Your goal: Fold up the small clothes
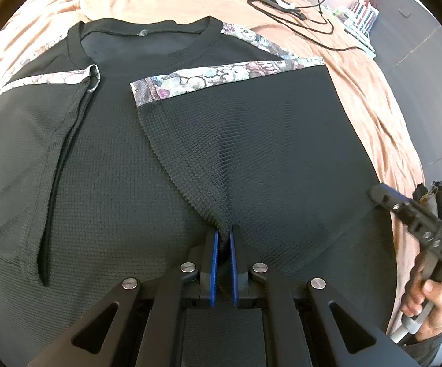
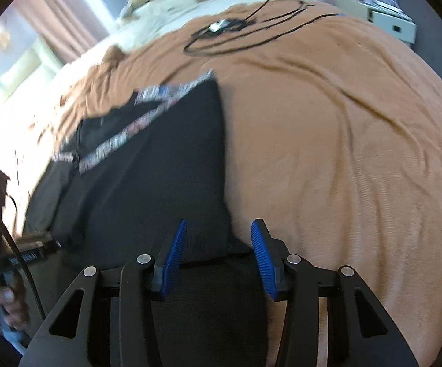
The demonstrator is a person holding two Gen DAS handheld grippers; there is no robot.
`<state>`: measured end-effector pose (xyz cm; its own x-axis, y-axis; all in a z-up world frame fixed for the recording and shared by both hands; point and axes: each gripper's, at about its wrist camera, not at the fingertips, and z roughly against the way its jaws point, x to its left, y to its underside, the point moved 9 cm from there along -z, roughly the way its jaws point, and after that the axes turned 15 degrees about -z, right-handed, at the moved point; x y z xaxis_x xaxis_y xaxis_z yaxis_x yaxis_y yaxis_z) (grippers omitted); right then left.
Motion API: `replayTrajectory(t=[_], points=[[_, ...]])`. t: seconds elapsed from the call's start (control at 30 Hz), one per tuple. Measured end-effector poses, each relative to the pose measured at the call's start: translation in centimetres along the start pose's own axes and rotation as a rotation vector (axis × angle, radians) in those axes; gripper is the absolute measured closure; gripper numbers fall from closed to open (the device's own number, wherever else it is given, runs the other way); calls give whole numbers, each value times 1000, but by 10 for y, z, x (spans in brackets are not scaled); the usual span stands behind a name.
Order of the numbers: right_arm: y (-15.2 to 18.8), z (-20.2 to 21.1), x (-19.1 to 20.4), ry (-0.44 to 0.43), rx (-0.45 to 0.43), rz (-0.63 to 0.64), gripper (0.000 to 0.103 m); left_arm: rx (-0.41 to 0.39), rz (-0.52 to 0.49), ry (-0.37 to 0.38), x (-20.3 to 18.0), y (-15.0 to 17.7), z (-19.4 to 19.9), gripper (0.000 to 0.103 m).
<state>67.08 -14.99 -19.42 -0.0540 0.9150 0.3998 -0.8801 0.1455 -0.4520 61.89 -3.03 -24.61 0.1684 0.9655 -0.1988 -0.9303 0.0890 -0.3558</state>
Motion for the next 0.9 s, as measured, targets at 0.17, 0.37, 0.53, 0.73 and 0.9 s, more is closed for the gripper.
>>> replayTrajectory(t=[0.17,0.37,0.53,0.73,0.9], points=[[-2,-13,-11,122,-19,36,61,8,-5,-11,2,2,2,91],[-9,-1,-8,100,-22,-42,61,9,35,-43,20,9,19,89],[-7,27,12,40,-51,-41,61,-35,62,-67,41,20,55,71],[8,55,23,63,-78,8,47,-115,67,-108,67,43,114,37],[35,83,34,71,-101,64,31,-153,60,-156,82,70,153,29]])
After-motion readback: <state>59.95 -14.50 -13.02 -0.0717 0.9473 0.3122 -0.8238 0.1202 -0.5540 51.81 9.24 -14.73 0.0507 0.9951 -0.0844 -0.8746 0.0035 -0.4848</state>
